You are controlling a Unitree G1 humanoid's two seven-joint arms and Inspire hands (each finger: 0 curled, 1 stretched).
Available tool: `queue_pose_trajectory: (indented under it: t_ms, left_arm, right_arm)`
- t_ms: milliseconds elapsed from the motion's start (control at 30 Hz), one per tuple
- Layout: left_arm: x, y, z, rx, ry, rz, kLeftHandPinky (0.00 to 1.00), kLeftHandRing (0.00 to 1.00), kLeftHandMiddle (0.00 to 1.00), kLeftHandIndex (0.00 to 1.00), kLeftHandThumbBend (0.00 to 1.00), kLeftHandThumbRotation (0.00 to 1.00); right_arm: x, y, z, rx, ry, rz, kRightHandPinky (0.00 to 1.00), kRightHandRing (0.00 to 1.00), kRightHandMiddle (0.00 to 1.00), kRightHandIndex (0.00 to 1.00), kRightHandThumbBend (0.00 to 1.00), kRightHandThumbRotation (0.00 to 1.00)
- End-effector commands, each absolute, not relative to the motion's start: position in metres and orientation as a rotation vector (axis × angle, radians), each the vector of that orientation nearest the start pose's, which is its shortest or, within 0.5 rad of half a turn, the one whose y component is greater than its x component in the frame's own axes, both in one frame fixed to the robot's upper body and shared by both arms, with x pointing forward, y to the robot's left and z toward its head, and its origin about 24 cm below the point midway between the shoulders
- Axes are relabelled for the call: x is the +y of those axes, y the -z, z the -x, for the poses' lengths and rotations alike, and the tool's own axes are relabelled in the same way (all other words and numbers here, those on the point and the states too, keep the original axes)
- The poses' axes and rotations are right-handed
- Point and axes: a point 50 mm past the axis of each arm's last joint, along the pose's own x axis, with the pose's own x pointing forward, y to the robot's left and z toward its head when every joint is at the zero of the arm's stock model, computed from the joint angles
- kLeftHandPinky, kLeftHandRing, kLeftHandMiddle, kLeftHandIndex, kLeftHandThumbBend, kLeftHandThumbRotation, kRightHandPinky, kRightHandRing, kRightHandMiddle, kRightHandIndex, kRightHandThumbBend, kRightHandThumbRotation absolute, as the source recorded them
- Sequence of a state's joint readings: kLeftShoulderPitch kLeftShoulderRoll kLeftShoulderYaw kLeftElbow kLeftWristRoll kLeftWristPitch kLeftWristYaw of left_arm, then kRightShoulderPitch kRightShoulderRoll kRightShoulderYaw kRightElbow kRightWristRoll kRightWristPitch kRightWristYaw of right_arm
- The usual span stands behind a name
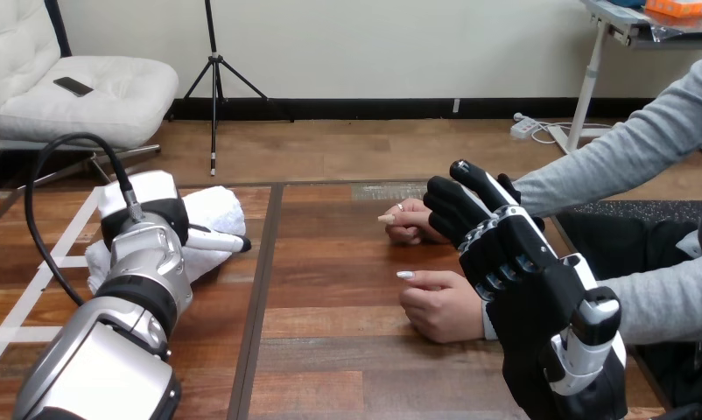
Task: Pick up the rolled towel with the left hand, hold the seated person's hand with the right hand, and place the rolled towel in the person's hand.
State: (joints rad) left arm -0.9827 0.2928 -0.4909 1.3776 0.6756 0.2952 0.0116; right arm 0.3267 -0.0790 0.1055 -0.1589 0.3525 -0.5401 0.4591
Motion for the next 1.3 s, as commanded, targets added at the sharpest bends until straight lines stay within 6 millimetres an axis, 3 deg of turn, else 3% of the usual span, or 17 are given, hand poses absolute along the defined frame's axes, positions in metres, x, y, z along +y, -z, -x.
queue_pose_trajectory:
  t_ms: [0, 267, 967, 1067, 1267]
  left_arm:
    - [0.202, -0.063, -0.387, 0.578, 0.066, -1.454, 1.00, 1.00, 1.00, 1.00, 0.95, 0.77]
    - [0.200, -0.057, -0.385, 0.599, 0.103, -1.432, 1.00, 1.00, 1.00, 1.00, 0.94, 0.82]
    - [0.200, -0.053, -0.383, 0.615, 0.106, -1.414, 1.00, 0.98, 0.98, 0.97, 0.89, 0.72]
    - [0.200, -0.054, -0.383, 0.616, 0.109, -1.423, 0.96, 0.95, 0.96, 0.95, 0.86, 0.70]
    - [0.202, -0.054, -0.383, 0.614, 0.100, -1.415, 0.78, 0.84, 0.87, 0.85, 0.76, 0.64]
  right_arm:
    - [-0.148, -0.081, -0.178, -0.532, -0.373, -0.191, 0.89, 0.91, 0.89, 0.91, 0.99, 1.00]
    - [-0.148, -0.081, -0.177, -0.534, -0.370, -0.201, 0.86, 0.90, 0.88, 0.90, 1.00, 1.00]
    - [-0.148, -0.081, -0.176, -0.532, -0.373, -0.200, 0.84, 0.91, 0.89, 0.91, 1.00, 1.00]
    - [-0.148, -0.081, -0.176, -0.532, -0.371, -0.197, 0.84, 0.91, 0.89, 0.91, 1.00, 1.00]
    - [-0.148, -0.081, -0.176, -0.535, -0.370, -0.198, 0.84, 0.91, 0.89, 0.91, 1.00, 1.00]
